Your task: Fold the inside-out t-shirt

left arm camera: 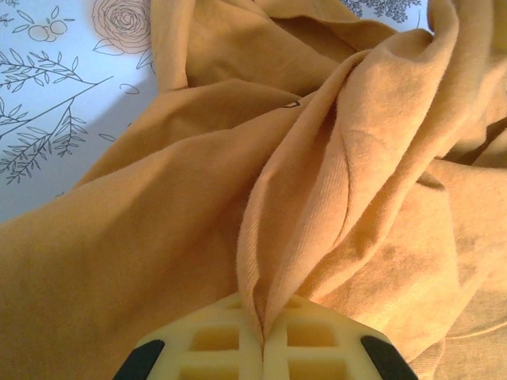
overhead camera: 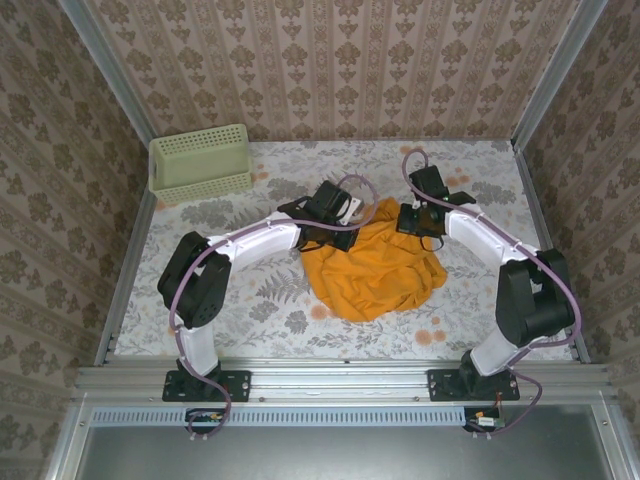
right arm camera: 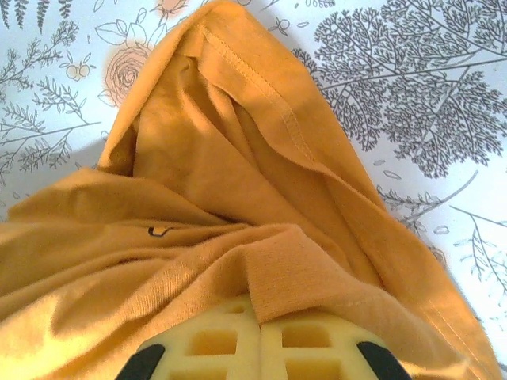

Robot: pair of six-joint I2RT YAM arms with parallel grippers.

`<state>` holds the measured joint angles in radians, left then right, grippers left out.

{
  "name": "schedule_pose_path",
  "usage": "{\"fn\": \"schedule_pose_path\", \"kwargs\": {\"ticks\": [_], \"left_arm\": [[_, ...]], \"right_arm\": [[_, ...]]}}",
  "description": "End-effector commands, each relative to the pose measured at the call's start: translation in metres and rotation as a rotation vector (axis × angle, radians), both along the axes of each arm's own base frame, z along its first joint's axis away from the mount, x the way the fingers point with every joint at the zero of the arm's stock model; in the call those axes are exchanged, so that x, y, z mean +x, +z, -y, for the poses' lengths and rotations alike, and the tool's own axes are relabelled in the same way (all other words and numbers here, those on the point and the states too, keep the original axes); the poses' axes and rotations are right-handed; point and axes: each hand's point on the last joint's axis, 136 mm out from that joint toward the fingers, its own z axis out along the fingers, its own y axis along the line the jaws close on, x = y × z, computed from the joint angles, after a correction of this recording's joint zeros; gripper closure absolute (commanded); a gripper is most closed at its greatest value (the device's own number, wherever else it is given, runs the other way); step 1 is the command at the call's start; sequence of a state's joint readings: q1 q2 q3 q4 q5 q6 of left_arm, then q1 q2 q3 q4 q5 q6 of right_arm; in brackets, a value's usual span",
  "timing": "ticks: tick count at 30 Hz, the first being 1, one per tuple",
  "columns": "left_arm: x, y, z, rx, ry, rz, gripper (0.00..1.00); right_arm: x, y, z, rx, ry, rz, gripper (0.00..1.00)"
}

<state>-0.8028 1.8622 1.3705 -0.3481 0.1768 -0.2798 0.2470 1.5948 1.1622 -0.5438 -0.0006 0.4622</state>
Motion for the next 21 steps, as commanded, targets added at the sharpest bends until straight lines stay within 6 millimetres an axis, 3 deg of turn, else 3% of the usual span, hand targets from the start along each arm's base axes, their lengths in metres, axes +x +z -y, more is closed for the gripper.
{"fn": "schedule_pose_path", "kwargs": {"ticks": [1, 6, 11, 17, 21], "left_arm": [[0.003, 0.000, -0.010, 0.023, 0.024, 0.017, 1.00], [0.006, -0.001, -0.016, 0.009, 0.033, 0.016, 1.00], [-0.001, 0.011, -0.005, -0.030, -0.011, 0.030, 1.00], [-0.017, 0.039, 0.021, -0.096, -0.070, 0.056, 1.00], [-0.030, 0.070, 0.048, -0.186, -0.109, 0.070, 1.00]], "right_arm": [[-0.010, 0.036, 0.009, 0.020, -0.001, 0.044, 1.00], [-0.020, 0.055, 0.028, 0.160, -0.056, 0.074, 1.00], [-0.016, 0.052, 0.036, 0.222, -0.080, 0.044, 1.00], [-0.006, 0.040, 0.047, 0.176, -0.118, 0.032, 1.00], [-0.006, 0.047, 0.084, 0.129, -0.245, 0.051, 1.00]]}}
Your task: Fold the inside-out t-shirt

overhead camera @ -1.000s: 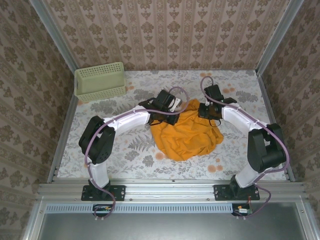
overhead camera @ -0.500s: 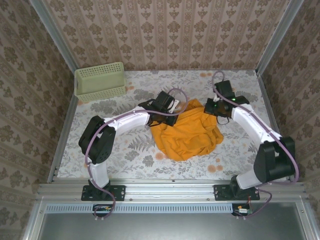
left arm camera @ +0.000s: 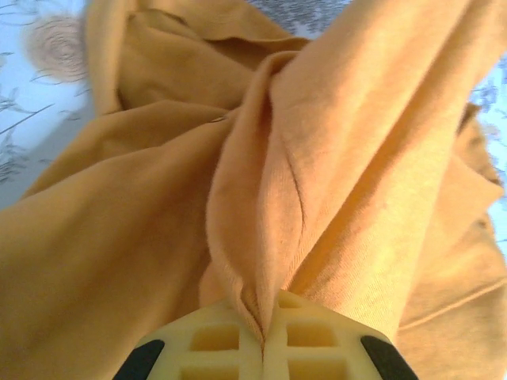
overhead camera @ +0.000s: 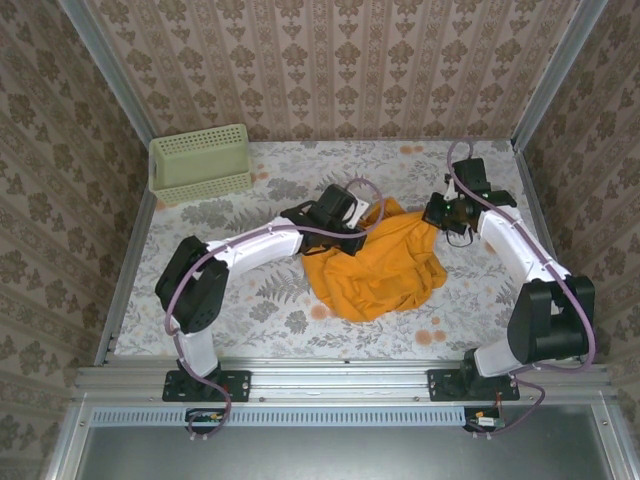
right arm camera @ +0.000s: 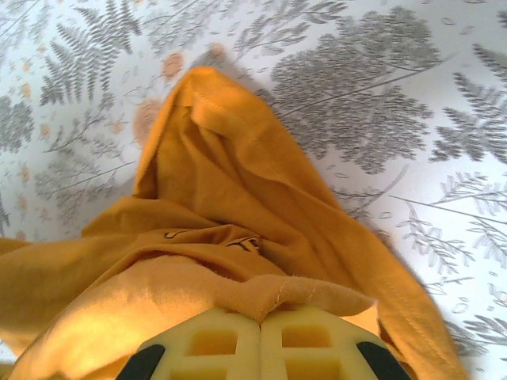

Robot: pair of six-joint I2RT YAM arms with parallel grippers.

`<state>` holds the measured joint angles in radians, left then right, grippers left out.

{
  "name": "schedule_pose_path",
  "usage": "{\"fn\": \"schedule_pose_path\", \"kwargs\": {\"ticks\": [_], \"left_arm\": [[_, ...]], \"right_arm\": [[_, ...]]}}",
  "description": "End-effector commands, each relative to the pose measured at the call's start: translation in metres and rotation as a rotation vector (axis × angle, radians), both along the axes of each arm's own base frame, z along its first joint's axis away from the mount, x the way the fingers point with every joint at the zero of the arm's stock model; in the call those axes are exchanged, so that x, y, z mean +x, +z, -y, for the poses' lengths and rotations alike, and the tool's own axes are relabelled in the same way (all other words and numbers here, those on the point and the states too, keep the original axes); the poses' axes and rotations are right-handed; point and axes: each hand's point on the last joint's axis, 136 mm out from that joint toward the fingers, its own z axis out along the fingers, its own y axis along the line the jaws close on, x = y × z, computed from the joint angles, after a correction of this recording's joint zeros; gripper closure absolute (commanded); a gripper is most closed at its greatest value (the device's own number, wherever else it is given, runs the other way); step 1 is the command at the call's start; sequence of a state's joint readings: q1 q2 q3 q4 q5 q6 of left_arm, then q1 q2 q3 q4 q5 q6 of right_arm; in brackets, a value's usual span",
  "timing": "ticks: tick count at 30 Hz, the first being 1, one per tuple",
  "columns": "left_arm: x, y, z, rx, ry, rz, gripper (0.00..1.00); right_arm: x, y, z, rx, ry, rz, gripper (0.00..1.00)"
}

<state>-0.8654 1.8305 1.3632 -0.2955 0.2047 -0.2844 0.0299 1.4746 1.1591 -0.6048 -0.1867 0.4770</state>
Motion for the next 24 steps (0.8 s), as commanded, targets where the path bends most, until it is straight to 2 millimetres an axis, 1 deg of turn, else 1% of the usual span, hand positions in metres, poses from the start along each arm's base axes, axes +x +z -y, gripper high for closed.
{"fn": "schedule_pose_path", "kwargs": {"ticks": [1, 3, 4, 5, 6, 8, 9, 11, 12, 13, 14, 17, 19, 20, 21, 23, 24], "left_arm": [[-0.012, 0.060, 0.029, -0.151, -0.050, 0.035, 1.00], [-0.021, 0.079, 0.046, -0.211, -0.083, 0.038, 1.00], [-0.026, 0.086, 0.054, -0.229, -0.106, 0.041, 0.97], [-0.031, 0.092, 0.060, -0.239, -0.127, 0.047, 0.92], [-0.033, 0.094, 0.063, -0.237, -0.136, 0.044, 0.85], [-0.028, 0.090, 0.057, -0.220, -0.102, 0.033, 0.69], [-0.019, 0.086, 0.047, -0.209, -0.059, 0.021, 0.63], [0.000, 0.074, 0.018, -0.187, 0.049, -0.007, 0.55], [0.011, 0.064, -0.003, -0.164, 0.122, -0.021, 0.51], [0.020, 0.055, -0.025, -0.139, 0.191, -0.031, 0.48], [0.030, 0.046, -0.048, -0.110, 0.258, -0.036, 0.44], [0.049, 0.022, -0.108, 0.003, 0.424, -0.040, 0.35], [0.059, 0.009, -0.137, 0.055, 0.503, -0.061, 0.32], [0.063, 0.001, -0.146, 0.066, 0.527, -0.084, 0.31], [0.066, -0.003, -0.148, 0.058, 0.532, -0.104, 0.30], [0.069, -0.012, -0.144, 0.028, 0.513, -0.143, 0.30], [0.070, -0.014, -0.138, 0.007, 0.494, -0.157, 0.33]], "right_arm": [[-0.001, 0.012, 0.042, -0.039, -0.158, 0.016, 1.00], [-0.006, 0.015, 0.064, -0.042, -0.237, 0.022, 1.00], [-0.009, 0.014, 0.073, -0.049, -0.268, 0.017, 1.00], [-0.012, 0.011, 0.079, -0.054, -0.285, 0.008, 1.00], [-0.015, 0.009, 0.083, -0.064, -0.298, -0.002, 1.00], [-0.020, 0.003, 0.090, -0.097, -0.315, -0.023, 1.00], [-0.025, -0.001, 0.093, -0.118, -0.328, -0.038, 1.00], [-0.032, -0.010, 0.101, -0.160, -0.354, -0.064, 1.00], [-0.037, -0.015, 0.105, -0.183, -0.368, -0.081, 1.00], [-0.041, -0.011, 0.108, -0.199, -0.375, -0.063, 1.00], [-0.042, -0.011, 0.109, -0.210, -0.376, -0.060, 1.00], [-0.047, -0.018, 0.110, -0.225, -0.374, -0.076, 1.00], [-0.050, -0.022, 0.111, -0.236, -0.373, -0.087, 1.00], [-0.051, -0.023, 0.112, -0.240, -0.374, -0.092, 1.00], [-0.052, -0.023, 0.112, -0.242, -0.374, -0.093, 1.00], [-0.053, -0.024, 0.111, -0.241, -0.371, -0.092, 1.00], [-0.053, -0.023, 0.111, -0.241, -0.370, -0.091, 1.00]]}}
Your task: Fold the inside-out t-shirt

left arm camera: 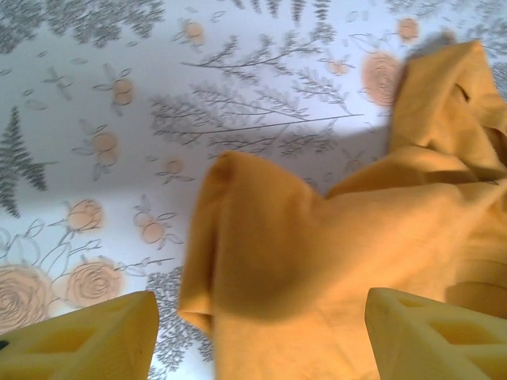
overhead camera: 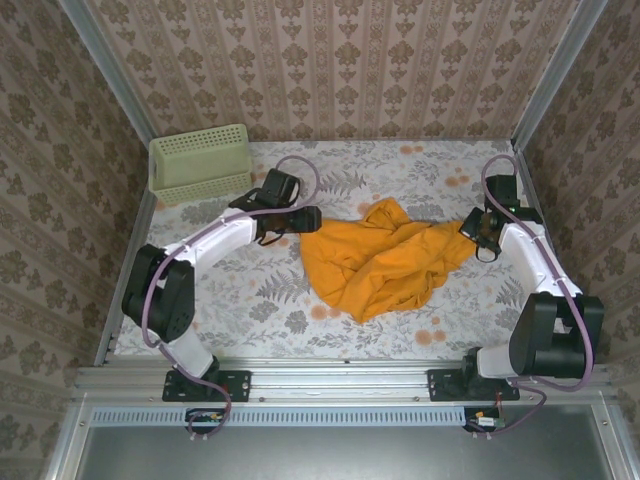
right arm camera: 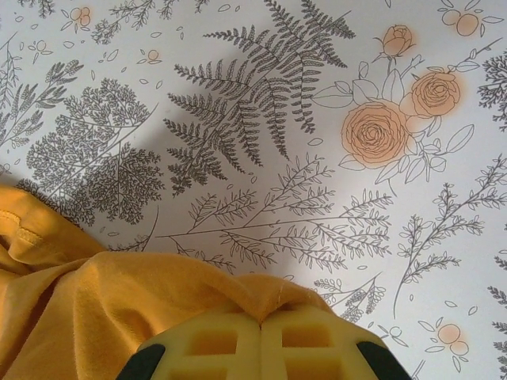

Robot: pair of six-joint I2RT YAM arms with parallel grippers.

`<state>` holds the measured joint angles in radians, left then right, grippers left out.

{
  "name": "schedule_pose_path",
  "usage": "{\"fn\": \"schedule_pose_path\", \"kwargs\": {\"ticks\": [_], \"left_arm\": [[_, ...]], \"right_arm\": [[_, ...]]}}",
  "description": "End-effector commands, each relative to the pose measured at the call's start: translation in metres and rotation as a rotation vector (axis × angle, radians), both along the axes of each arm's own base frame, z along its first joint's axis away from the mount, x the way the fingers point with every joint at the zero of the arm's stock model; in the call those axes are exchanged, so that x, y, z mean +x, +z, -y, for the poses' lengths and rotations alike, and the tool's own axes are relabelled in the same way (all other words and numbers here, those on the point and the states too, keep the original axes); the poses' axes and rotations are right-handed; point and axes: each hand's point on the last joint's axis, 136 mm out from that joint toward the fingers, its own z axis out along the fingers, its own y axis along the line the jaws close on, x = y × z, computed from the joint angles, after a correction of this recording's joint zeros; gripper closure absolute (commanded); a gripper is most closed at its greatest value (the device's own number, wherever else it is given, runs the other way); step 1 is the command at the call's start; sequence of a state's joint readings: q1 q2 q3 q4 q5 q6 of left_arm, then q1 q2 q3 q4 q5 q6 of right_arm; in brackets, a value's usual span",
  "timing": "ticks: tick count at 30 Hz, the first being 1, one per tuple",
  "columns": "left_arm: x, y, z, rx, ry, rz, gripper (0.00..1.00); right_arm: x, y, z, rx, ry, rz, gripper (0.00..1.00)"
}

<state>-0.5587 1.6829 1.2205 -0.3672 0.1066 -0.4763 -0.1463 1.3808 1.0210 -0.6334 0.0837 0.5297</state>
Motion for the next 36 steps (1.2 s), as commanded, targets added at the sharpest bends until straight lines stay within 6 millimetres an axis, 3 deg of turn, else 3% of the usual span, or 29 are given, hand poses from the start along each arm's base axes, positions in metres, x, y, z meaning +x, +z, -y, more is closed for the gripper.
{"fn": "schedule_pose_path", "kwargs": {"ticks": [1, 3, 7, 11, 14, 19, 23, 26, 29, 31, 36], "left_arm": [[-0.004, -0.013, 0.016, -0.057, -0.038, -0.055, 0.37], [-0.002, -0.017, 0.023, -0.084, -0.050, -0.073, 0.44], [0.004, -0.022, 0.024, -0.058, -0.046, -0.085, 0.72], [0.010, -0.005, 0.010, 0.025, -0.037, -0.039, 0.99], [0.013, 0.029, -0.021, 0.146, 0.015, 0.054, 1.00], [-0.007, 0.119, -0.095, 0.271, 0.207, 0.331, 1.00], [-0.032, 0.160, -0.110, 0.149, 0.239, 0.440, 1.00], [-0.044, 0.166, -0.096, 0.090, 0.202, 0.429, 1.00], [-0.052, 0.163, -0.059, 0.071, 0.114, 0.411, 1.00], [-0.057, 0.159, -0.016, 0.025, 0.018, 0.392, 1.00], [-0.067, 0.117, 0.089, -0.035, -0.212, 0.248, 1.00]], "right_arm": [[-0.008, 0.003, 0.004, -0.036, -0.009, -0.005, 1.00], [-0.008, 0.004, 0.004, -0.037, -0.008, -0.006, 1.00], [-0.005, 0.006, 0.004, -0.036, -0.004, -0.002, 1.00], [0.007, 0.022, -0.001, -0.052, 0.031, 0.022, 1.00], [0.020, 0.047, -0.012, -0.104, 0.090, 0.052, 1.00], [0.039, 0.085, -0.021, -0.162, 0.129, 0.104, 1.00], [0.049, 0.101, -0.015, -0.190, 0.090, 0.169, 1.00], [0.055, 0.092, -0.014, -0.184, 0.083, 0.142, 1.00], [0.058, 0.068, -0.018, -0.162, 0.102, 0.083, 1.00], [0.056, 0.049, -0.021, -0.145, 0.119, 0.036, 0.99], [0.039, 0.029, -0.019, -0.134, 0.111, -0.001, 0.74]]}}
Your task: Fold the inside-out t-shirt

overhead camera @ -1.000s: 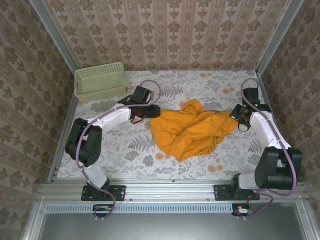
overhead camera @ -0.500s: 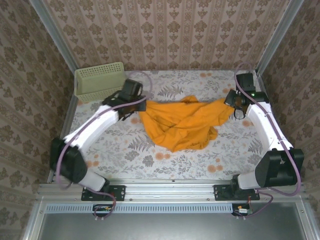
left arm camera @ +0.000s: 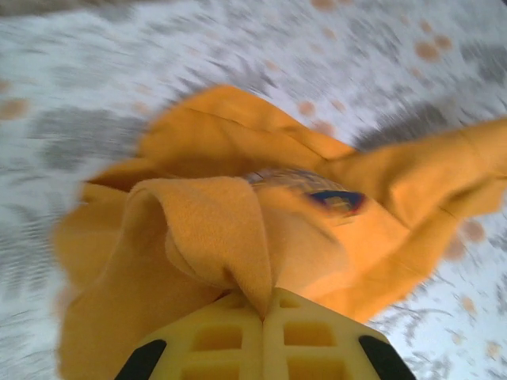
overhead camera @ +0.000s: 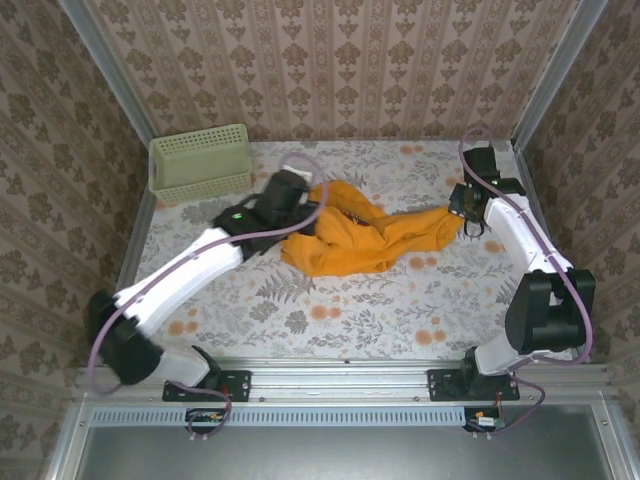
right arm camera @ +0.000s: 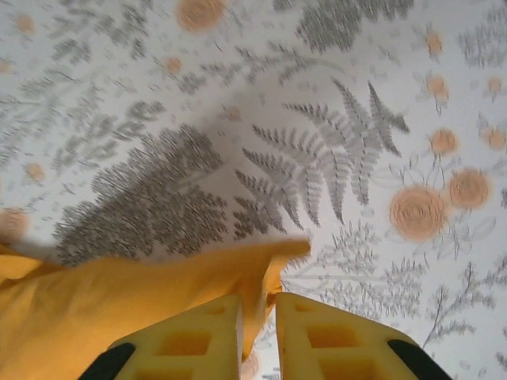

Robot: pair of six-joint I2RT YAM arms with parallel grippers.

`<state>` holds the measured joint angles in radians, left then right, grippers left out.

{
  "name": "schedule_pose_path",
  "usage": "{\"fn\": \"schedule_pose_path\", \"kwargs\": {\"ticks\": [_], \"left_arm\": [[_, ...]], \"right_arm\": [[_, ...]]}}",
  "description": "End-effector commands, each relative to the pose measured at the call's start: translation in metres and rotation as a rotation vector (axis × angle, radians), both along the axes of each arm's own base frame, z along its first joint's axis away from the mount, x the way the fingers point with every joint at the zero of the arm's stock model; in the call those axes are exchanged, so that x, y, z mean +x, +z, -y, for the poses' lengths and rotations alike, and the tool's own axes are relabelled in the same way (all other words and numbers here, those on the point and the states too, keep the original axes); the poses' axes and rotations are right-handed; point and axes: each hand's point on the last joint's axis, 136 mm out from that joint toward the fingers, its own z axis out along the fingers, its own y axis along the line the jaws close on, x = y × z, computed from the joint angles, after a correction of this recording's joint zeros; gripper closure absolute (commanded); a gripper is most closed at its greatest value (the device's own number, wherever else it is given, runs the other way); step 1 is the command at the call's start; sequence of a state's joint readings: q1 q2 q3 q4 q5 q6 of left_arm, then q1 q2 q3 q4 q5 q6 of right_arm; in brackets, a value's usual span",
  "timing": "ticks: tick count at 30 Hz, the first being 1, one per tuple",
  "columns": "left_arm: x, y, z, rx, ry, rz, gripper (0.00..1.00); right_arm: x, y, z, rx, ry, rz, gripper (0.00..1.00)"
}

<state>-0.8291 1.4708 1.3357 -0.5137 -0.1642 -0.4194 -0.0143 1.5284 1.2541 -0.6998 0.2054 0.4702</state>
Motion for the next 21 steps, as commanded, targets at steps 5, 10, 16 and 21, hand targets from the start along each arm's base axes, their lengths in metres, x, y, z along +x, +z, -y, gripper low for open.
{"fn": "schedule_pose_path", "kwargs": {"ticks": [5, 10, 16, 21], "left_arm": [[-0.015, -0.038, 0.099, -0.085, -0.223, -0.191, 0.78], [-0.019, -0.036, 0.076, -0.049, -0.204, -0.138, 0.44], [-0.015, -0.058, 0.006, 0.011, -0.100, -0.155, 0.33], [-0.030, -0.084, -0.023, 0.084, -0.095, -0.173, 0.22]], "right_arm": [[-0.026, 0.002, -0.016, 0.100, 0.009, 0.068, 0.46], [-0.040, 0.011, -0.066, 0.187, 0.132, 0.137, 0.38], [-0.046, 0.011, -0.176, 0.337, 0.397, 0.198, 0.35], [-0.065, 0.009, -0.244, 0.349, 0.560, 0.222, 0.29]]}}
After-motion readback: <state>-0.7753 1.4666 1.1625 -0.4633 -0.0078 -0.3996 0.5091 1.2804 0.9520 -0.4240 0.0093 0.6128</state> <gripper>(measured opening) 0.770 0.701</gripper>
